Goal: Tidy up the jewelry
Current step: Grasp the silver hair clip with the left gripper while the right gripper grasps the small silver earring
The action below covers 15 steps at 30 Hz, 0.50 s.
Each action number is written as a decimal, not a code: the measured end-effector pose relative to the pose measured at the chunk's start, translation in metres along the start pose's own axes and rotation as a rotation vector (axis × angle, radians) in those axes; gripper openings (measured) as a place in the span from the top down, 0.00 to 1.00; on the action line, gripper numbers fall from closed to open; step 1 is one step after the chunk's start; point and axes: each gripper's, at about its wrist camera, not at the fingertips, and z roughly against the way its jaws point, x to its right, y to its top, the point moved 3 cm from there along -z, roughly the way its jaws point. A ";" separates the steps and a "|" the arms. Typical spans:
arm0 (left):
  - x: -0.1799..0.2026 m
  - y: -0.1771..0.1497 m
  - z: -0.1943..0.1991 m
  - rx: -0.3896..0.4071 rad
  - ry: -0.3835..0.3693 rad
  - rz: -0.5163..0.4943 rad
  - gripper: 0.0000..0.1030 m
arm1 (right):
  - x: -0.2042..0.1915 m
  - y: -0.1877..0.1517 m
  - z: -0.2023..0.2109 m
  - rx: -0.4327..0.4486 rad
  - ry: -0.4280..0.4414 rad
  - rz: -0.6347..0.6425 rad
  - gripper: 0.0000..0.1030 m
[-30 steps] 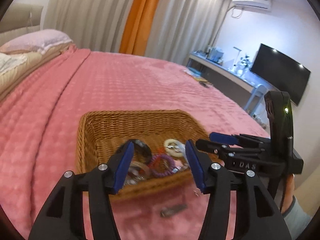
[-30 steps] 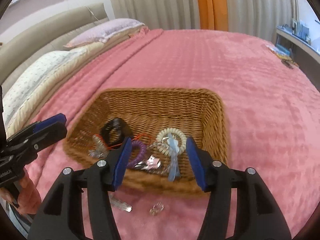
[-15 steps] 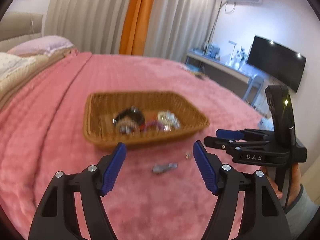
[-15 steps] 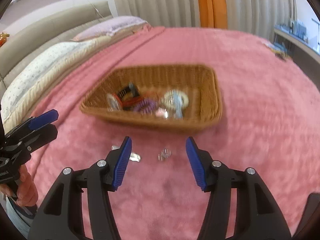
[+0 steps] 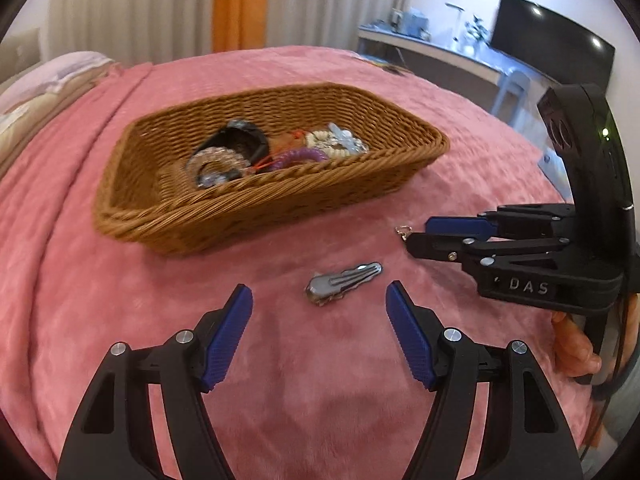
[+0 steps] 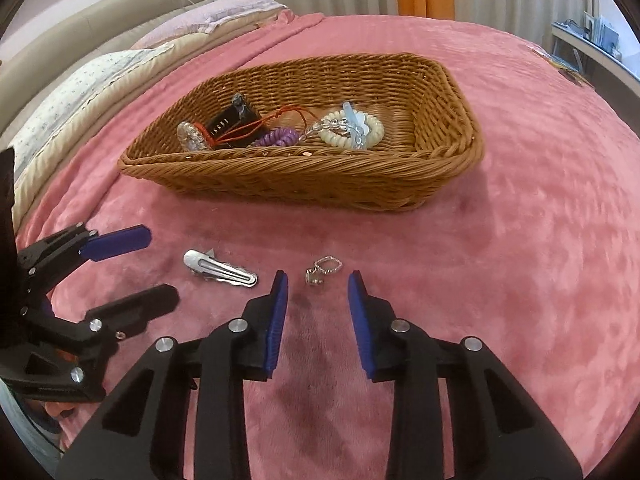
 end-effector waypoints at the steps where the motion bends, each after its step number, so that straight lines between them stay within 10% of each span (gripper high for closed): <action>1: 0.001 0.001 -0.003 -0.008 0.001 -0.008 0.36 | 0.000 0.000 -0.003 -0.006 -0.005 0.000 0.75; 6: 0.007 0.006 -0.018 -0.042 -0.010 -0.054 0.41 | 0.004 0.000 -0.005 0.005 0.006 -0.022 0.75; 10: 0.018 0.000 -0.020 -0.080 -0.040 -0.095 0.80 | 0.007 -0.001 -0.004 0.012 0.019 -0.036 0.75; 15: 0.027 -0.010 -0.007 -0.096 -0.105 -0.058 0.80 | 0.007 -0.004 -0.002 0.021 0.023 -0.035 0.75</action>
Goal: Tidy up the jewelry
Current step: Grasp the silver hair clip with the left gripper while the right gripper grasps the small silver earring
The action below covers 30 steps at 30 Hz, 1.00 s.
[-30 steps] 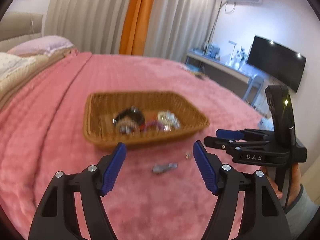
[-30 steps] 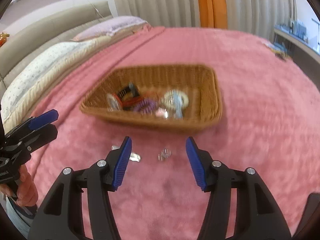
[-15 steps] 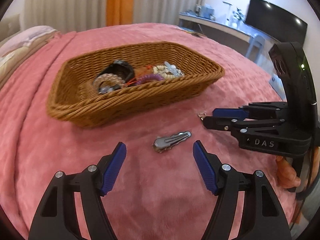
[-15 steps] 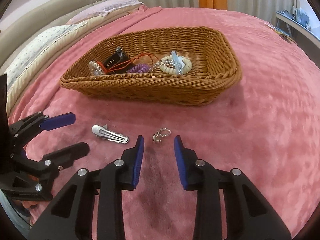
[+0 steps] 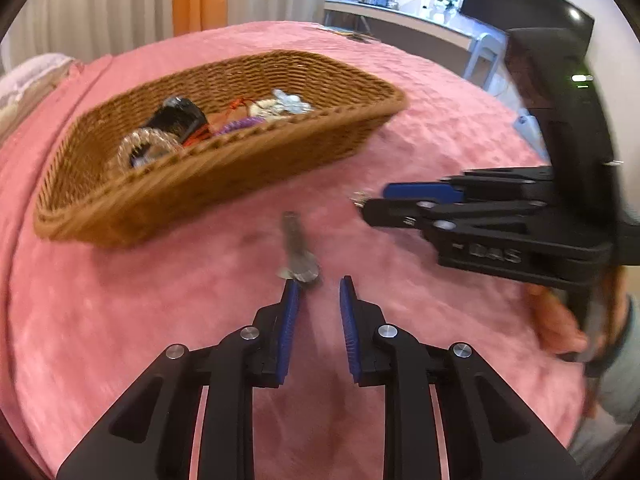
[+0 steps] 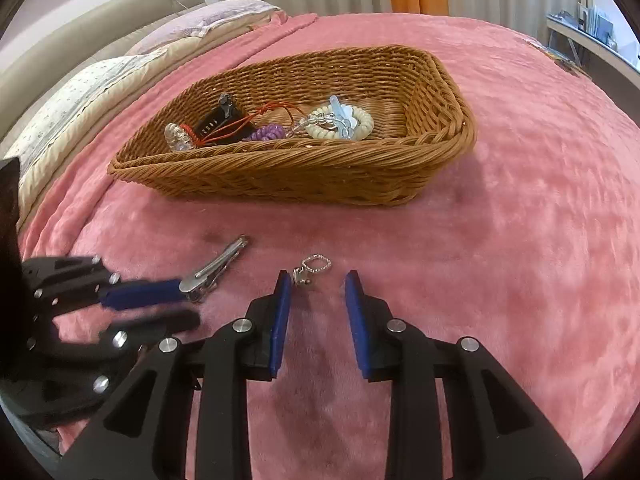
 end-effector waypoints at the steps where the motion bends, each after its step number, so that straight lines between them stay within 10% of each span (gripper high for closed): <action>1: 0.002 -0.002 0.002 0.000 -0.005 0.006 0.80 | 0.001 0.000 0.000 0.001 0.003 -0.003 0.75; 8: -0.005 0.006 0.000 0.033 0.089 0.093 0.58 | 0.004 -0.005 0.007 0.015 0.020 -0.007 0.75; 14: -0.005 0.016 -0.019 0.003 0.100 0.111 0.60 | 0.002 -0.006 0.008 0.019 0.006 0.008 0.75; 16: -0.004 0.016 -0.021 0.001 0.121 0.105 0.80 | 0.000 -0.006 0.007 0.017 -0.001 0.015 0.75; 27: -0.023 -0.001 0.003 0.077 0.111 0.214 0.79 | -0.028 0.007 -0.014 -0.027 -0.096 0.119 0.75; 30: -0.019 0.000 0.001 0.082 0.103 0.202 0.79 | -0.036 0.002 -0.009 -0.012 -0.090 0.162 0.92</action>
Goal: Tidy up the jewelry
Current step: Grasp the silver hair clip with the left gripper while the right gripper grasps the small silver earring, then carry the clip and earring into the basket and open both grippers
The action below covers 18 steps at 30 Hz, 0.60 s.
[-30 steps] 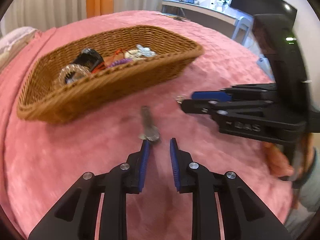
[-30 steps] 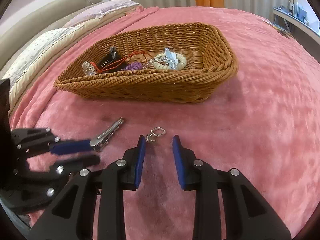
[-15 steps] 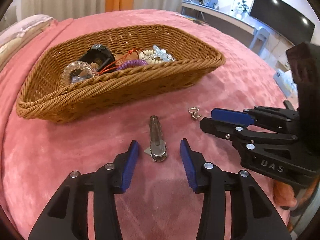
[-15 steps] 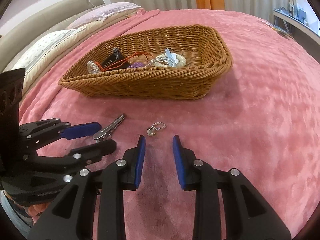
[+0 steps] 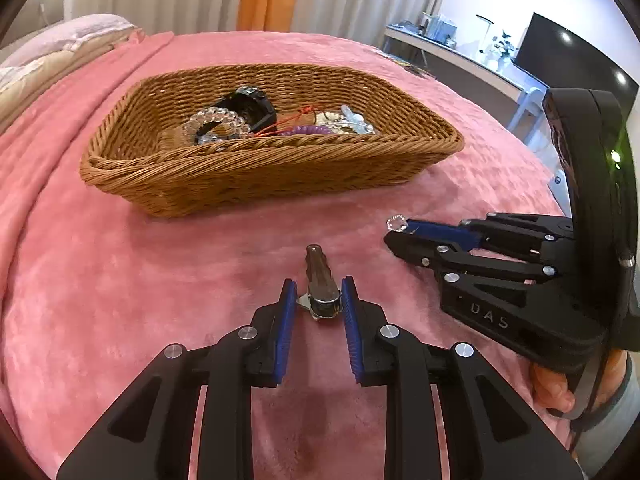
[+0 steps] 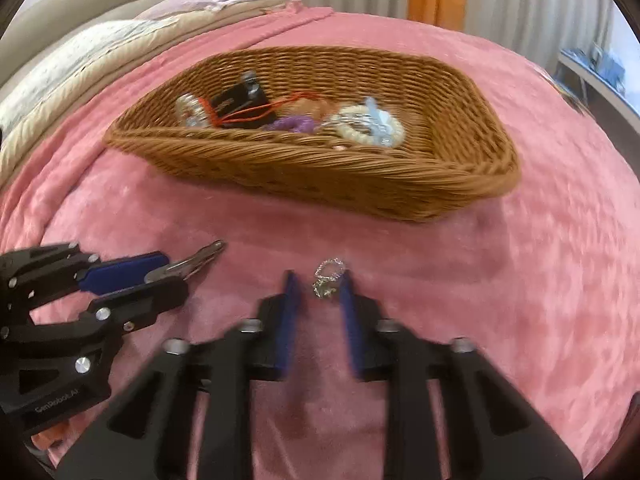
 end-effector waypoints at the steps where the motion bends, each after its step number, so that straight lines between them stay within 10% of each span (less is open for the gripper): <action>1: 0.000 0.000 0.002 0.005 0.000 -0.006 0.79 | -0.001 -0.002 0.003 0.009 0.006 0.007 0.92; 18: 0.012 0.008 0.088 0.266 -0.060 -0.038 0.79 | -0.005 0.004 0.086 0.179 0.056 0.027 0.92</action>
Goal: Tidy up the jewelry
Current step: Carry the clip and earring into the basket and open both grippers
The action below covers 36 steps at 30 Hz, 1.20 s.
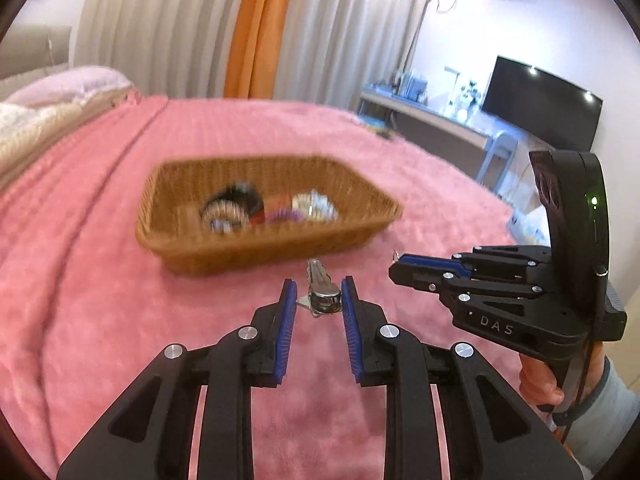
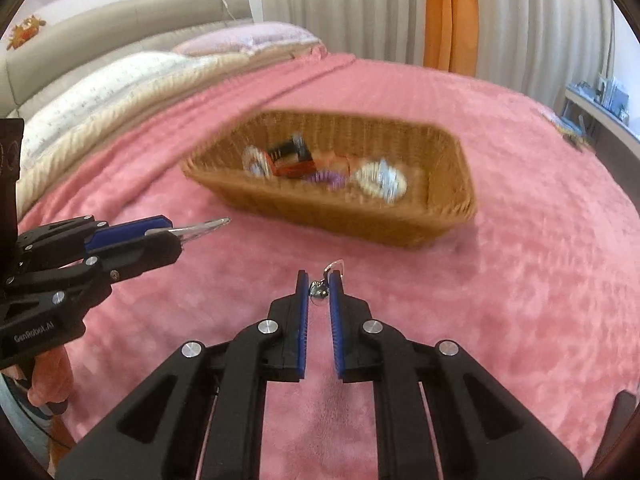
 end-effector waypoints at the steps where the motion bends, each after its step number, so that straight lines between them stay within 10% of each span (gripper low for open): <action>1: 0.001 0.008 0.005 0.022 0.004 -0.005 0.79 | 0.000 0.009 0.007 0.024 -0.005 0.006 0.92; 14: -0.038 0.108 -0.039 0.131 0.105 0.045 0.79 | 0.040 0.115 -0.039 0.063 -0.024 -0.077 0.92; 29: -0.098 0.088 -0.113 -0.023 0.115 0.187 0.77 | 0.057 0.110 -0.158 -0.211 0.067 -0.200 0.90; 31: -0.100 0.089 -0.109 -0.022 0.100 0.207 0.54 | 0.059 0.112 -0.158 -0.203 0.067 -0.205 0.84; 34: -0.096 0.092 -0.094 0.016 0.097 0.199 0.51 | 0.063 0.115 -0.143 -0.160 0.055 -0.211 0.52; 36: -0.092 0.095 -0.083 0.035 0.090 0.201 0.47 | 0.064 0.116 -0.129 -0.127 0.063 -0.216 0.51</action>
